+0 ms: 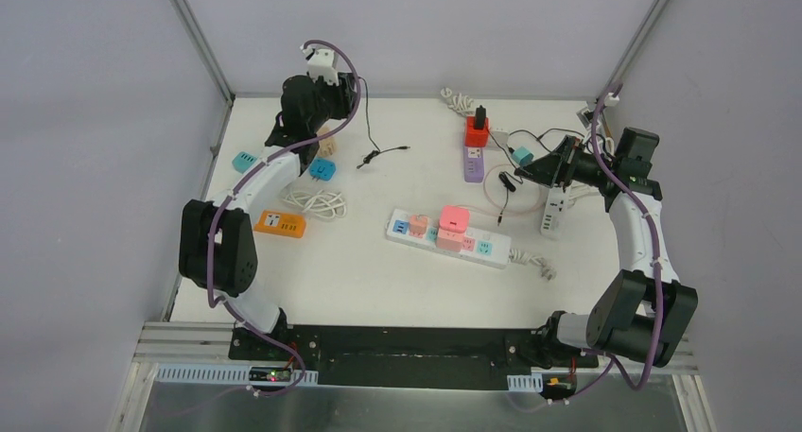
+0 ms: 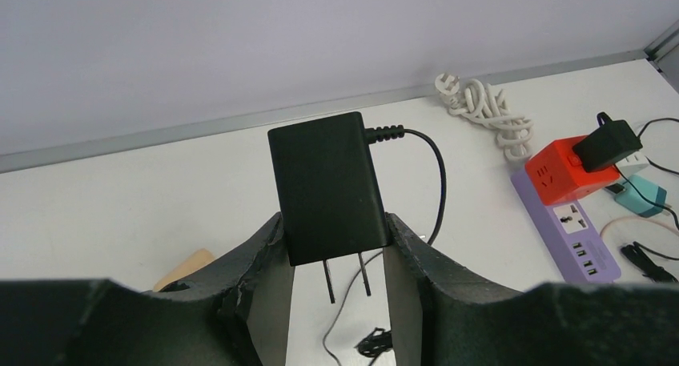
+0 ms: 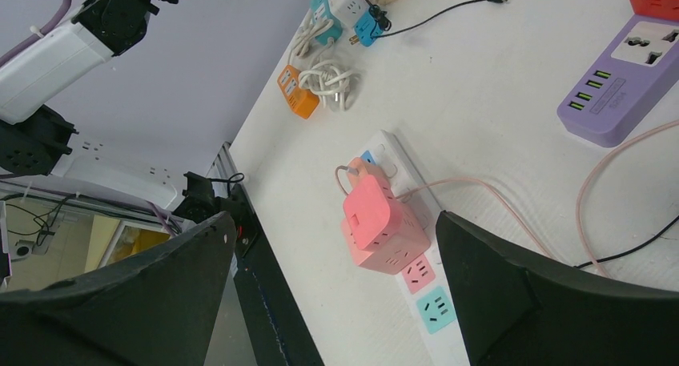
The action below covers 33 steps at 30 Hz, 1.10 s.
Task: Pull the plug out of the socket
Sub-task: Place the plug at the center of the board.
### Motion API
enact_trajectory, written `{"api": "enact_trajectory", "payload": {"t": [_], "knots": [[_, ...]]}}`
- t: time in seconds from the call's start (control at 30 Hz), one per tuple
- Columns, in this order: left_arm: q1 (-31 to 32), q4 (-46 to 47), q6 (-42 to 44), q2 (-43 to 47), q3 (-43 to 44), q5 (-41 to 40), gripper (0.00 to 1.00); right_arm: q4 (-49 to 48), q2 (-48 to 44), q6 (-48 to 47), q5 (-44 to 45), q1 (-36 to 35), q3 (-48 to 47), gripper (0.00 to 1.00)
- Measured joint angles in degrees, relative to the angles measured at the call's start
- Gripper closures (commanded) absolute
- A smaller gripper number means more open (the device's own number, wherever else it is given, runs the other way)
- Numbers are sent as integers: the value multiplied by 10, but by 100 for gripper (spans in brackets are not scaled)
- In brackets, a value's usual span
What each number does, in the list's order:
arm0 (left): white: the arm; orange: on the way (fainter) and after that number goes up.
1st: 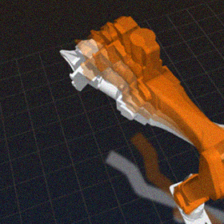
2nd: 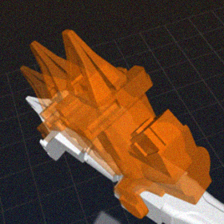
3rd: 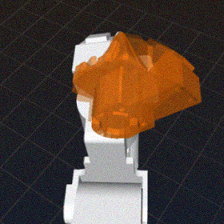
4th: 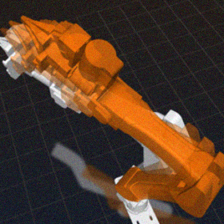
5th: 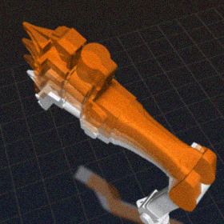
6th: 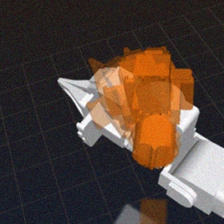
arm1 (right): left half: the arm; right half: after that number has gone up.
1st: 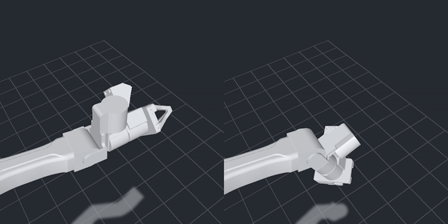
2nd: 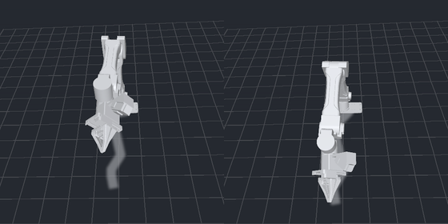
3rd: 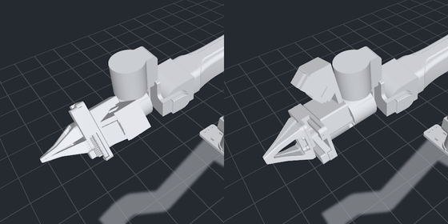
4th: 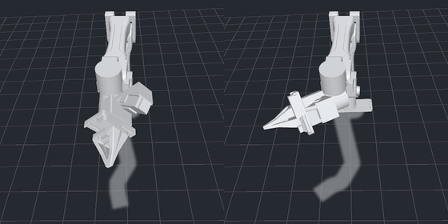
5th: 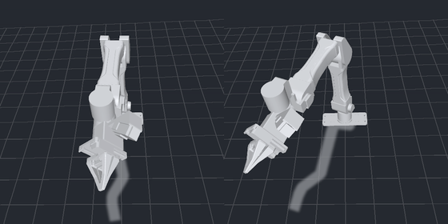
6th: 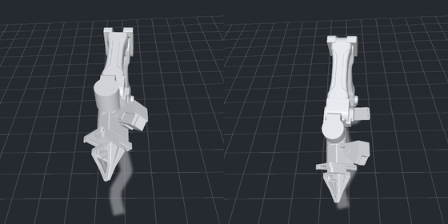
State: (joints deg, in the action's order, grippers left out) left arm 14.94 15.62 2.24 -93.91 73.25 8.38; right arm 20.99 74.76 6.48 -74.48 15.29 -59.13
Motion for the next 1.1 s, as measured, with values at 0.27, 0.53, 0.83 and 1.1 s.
{"api": "enact_trajectory", "payload": {"t": [0.27,0.53,0.83,1.1], "knots": [[-4,-18,-6,-34,28,0,100,2,0,-3,1,0,0,0],[-4,-132,-14,-102,103,-5,100,10,0,-10,3,0,0,0],[-4,-261,-10,-131,131,-45,100,17,15,-16,5,0,0,0],[12,-429,52,-263,286,-73,100,22,29,-20,8,0,0,0]]}}
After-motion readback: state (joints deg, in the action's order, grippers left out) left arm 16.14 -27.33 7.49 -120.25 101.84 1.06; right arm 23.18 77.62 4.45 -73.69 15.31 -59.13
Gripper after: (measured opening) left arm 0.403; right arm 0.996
